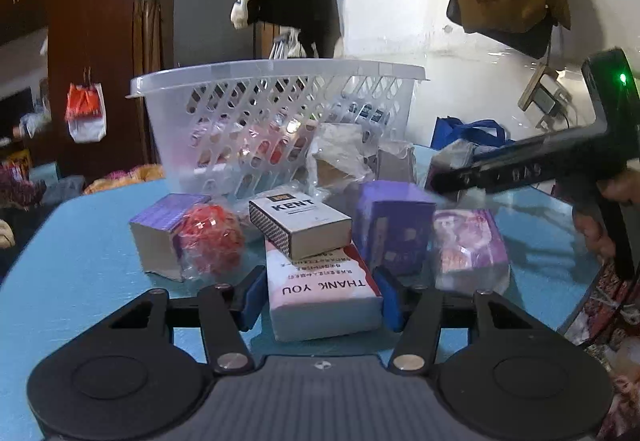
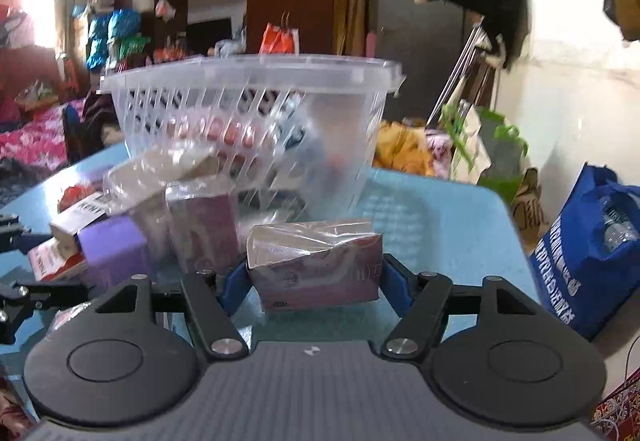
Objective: Organize objects
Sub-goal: 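Grasp the white KENT box with the left tool while the right grasps a plastic-wrapped purple box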
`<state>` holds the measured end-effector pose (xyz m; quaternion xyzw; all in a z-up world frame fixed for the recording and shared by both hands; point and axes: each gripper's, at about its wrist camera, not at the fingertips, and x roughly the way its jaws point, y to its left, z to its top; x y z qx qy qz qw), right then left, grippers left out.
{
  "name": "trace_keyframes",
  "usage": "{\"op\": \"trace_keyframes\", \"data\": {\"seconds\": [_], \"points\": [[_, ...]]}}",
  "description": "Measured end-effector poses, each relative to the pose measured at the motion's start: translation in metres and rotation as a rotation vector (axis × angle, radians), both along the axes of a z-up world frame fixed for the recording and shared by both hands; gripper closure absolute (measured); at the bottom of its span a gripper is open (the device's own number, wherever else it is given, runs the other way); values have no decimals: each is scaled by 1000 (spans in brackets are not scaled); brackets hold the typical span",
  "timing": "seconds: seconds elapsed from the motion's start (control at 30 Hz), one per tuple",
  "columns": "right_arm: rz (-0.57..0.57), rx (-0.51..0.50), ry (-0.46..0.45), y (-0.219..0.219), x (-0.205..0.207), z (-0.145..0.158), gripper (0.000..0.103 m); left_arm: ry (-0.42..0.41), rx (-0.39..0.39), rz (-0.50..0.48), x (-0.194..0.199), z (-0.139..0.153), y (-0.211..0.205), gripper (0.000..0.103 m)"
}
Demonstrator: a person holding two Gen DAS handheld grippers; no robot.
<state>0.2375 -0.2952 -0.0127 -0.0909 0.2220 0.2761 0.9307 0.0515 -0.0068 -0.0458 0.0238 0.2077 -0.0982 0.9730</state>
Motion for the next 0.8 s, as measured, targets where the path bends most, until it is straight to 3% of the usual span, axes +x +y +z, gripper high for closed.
{"op": "trace_keyframes", "data": {"seconds": [0.17,0.3,0.4,0.5,0.6,0.67,0.8], "points": [[-10,35,-22,-5,-3,2,32,-25,-14,24,-16,0,17,45],[-13,47,-21,-6,-3,2,32,-57,141,86,-24,7,8,47],[-9,53,-22,-7,-3,2,32,-24,75,62,-21,8,15,47],[-11,48,-25,-6,-4,2,32,-23,101,59,-17,4,14,45],[-7,51,-21,-6,-4,2,32,-50,83,77,-20,5,17,39],[-4,55,-15,-7,-3,2,32,-85,61,76,-26,10,19,26],[0,58,-10,-7,-2,2,32,-106,30,70,-22,24,17,23]]}}
